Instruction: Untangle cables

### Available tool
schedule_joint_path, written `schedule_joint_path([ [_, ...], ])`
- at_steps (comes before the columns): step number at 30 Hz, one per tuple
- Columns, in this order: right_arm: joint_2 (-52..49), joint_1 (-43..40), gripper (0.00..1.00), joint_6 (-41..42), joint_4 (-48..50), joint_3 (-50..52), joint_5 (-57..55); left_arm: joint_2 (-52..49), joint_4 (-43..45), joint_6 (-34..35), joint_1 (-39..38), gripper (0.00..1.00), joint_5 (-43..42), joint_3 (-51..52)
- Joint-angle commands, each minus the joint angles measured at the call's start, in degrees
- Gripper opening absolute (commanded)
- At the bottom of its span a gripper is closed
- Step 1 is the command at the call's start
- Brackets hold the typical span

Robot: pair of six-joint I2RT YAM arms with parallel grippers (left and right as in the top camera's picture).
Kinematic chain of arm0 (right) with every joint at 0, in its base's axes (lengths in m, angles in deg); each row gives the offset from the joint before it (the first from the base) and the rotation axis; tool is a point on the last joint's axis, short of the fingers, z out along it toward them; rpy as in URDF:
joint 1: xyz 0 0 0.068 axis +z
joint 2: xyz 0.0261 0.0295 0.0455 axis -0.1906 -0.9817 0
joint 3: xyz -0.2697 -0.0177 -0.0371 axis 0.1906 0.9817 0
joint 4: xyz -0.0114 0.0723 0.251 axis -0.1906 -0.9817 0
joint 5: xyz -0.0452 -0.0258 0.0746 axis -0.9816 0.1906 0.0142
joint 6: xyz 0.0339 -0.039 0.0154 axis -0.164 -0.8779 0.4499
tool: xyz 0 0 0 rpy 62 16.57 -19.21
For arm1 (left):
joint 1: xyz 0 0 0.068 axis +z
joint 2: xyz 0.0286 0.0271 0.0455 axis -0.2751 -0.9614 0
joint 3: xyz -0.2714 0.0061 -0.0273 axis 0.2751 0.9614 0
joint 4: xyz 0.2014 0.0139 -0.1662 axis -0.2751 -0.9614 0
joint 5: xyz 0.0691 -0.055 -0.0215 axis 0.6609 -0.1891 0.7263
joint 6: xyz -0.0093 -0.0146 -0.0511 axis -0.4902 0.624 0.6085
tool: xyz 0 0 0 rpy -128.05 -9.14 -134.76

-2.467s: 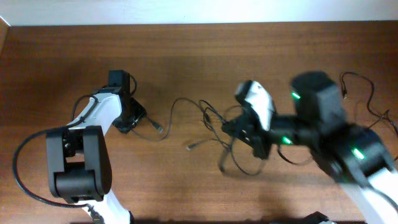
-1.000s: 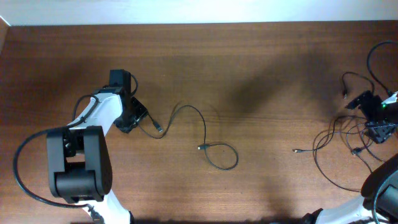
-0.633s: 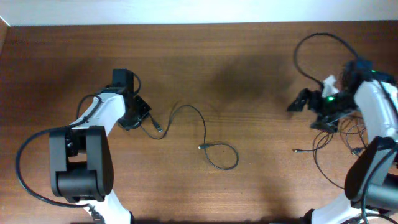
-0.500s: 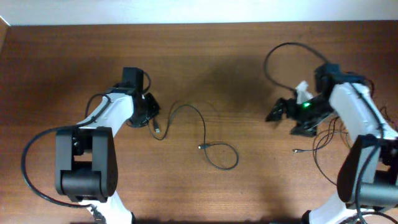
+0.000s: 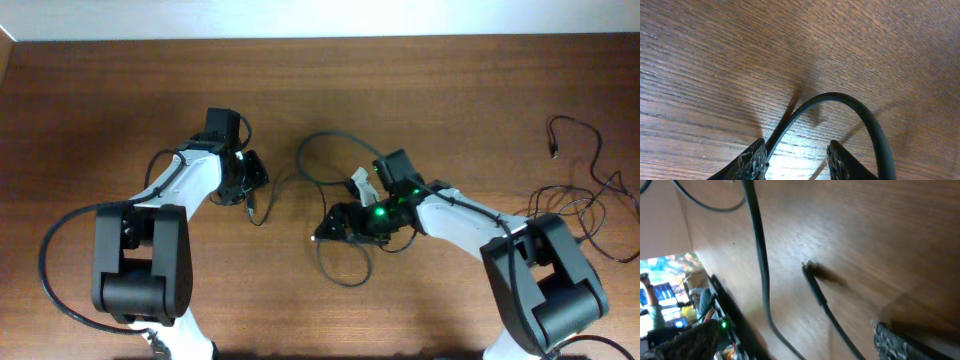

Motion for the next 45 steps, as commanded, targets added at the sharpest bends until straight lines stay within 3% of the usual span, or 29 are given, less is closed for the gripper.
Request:
schedule_joint_path([
  [1,-0.1,2.5,0.99,7.4,5.4,0.2,-1.3,-0.3,0.0,-0.8,-0.3,0.42,-0.7,0.4],
  [7,0.0,2.0,0.99,9.9,14.6,0.2,-1.1,-0.3,-0.1,-0.8,-0.3,0.43,-0.7,0.4],
  [9,1.6,-0.2,0.99,12.3,17.6,0.1,5.0,-0.3,-0.1,-0.8,-0.3,0.43,-0.7,0.4],
  [14,6.4,-1.7,0.99,14.5,9.7,0.1,7.4,-0.3,0.4,-0.8,-0.3,0.44,-0.7,0.4],
  [16,6.4,1.7,0.99,16.5,2.5,0.2,0.8,-0.3,0.6,-0.8,-0.3,0.45,-0.7,0.4],
  [18,6.3,7.5,0.98,26.0,-3.6,0.3,-12.1,-0.3,0.6,-0.8,-0.3,0.46,-0.7,0.4],
  [23,5.5,16.1,0.99,40.5,-2.5,0.3,-37.0,-0.3,0.6,-0.8,-0.3,0.47,-0.7,0.4],
  [27,2.7,16.6,1.00,42.6,1.1,0.3,-45.1,-0.3,0.6,-0.8,-0.3,0.47,-0.9,0.4],
  [30,2.1,16.6,0.85,38.2,6.6,0.3,-46.0,-0.3,0.6,-0.8,-0.3,0.47,-0.9,0.4],
  [32,2.1,16.6,0.36,32.4,8.9,0.3,-46.0,-0.3,0.6,-0.8,-0.3,0.47,-0.9,0.4],
  [40,-1.1,16.6,0.33,31.8,9.1,0.3,-47.1,-0.3,0.6,-0.8,-0.3,0.45,-0.9,0.4],
  [42,-2.8,16.6,0.33,31.8,10.8,0.3,-46.0,-0.3,0.6,-0.9,-0.3,0.34,-1.0,0.4],
  [44,-2.7,16.5,0.04,27.5,13.0,0.3,-40.7,-0.3,1.3,-5.4,-0.3,0.18,-5.6,0.4],
  [45,-2.6,16.2,0.04,22.0,15.3,0.3,-35.7,-0.3,2.1,-9.0,-0.3,0.18,-10.8,0.4],
])
